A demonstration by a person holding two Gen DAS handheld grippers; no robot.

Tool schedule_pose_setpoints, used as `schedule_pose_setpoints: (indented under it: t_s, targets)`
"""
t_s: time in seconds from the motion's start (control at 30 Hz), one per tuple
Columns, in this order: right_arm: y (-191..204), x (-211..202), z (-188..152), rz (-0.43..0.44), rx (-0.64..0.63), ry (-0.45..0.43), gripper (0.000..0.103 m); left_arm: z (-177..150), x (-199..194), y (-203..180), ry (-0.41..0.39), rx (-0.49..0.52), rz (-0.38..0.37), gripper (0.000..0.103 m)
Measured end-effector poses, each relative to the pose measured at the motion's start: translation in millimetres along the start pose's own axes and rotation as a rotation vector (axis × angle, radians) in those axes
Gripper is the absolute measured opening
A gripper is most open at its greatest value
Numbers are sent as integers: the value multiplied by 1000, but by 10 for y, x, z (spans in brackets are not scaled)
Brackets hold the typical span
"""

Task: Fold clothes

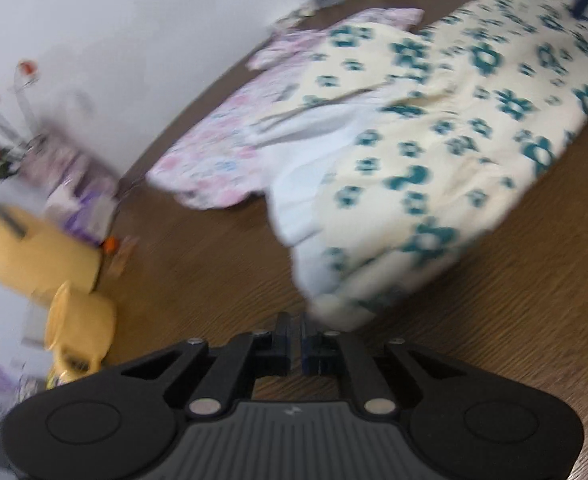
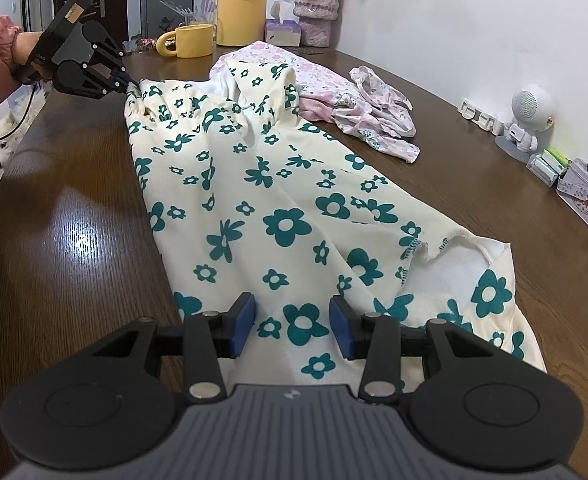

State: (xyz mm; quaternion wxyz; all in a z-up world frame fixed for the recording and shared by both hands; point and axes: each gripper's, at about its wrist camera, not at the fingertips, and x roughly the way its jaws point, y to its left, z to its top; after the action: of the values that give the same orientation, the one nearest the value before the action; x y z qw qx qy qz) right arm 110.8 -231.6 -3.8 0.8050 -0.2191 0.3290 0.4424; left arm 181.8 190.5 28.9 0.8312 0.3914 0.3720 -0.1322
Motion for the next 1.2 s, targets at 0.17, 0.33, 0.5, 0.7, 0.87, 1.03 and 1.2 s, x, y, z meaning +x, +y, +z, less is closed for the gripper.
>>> schedule_pose_setpoints:
  t_s: [0.17, 0.33, 0.5, 0.7, 0.87, 1.03, 1.2]
  targets:
    - [20, -197, -28, -20, -6, -28, 43, 212, -398, 142, -148, -113, 23, 33]
    - [-44, -437, -165, -62, 22, -38, 43, 690, -497, -316, -306, -15, -179, 33]
    - [-60, -443, -189, -39, -6, -50, 43, 1160, -442, -990, -402, 109, -392, 28]
    - [6, -64, 20, 69, -130, -44, 43, 1560, -233, -1594, -433, 190, -533, 28]
    - [-107, -33, -32, 96, -135, -31, 42, 1602, -80, -1659, -410, 175, -568, 28]
    - [-352, -294, -314, 87, -64, -12, 42, 1509, -40, -1498, -385, 148, -593, 28]
    - [-534, -522, -526, 55, -19, 2, 42, 1358, -29, -1296, -353, 126, -576, 29]
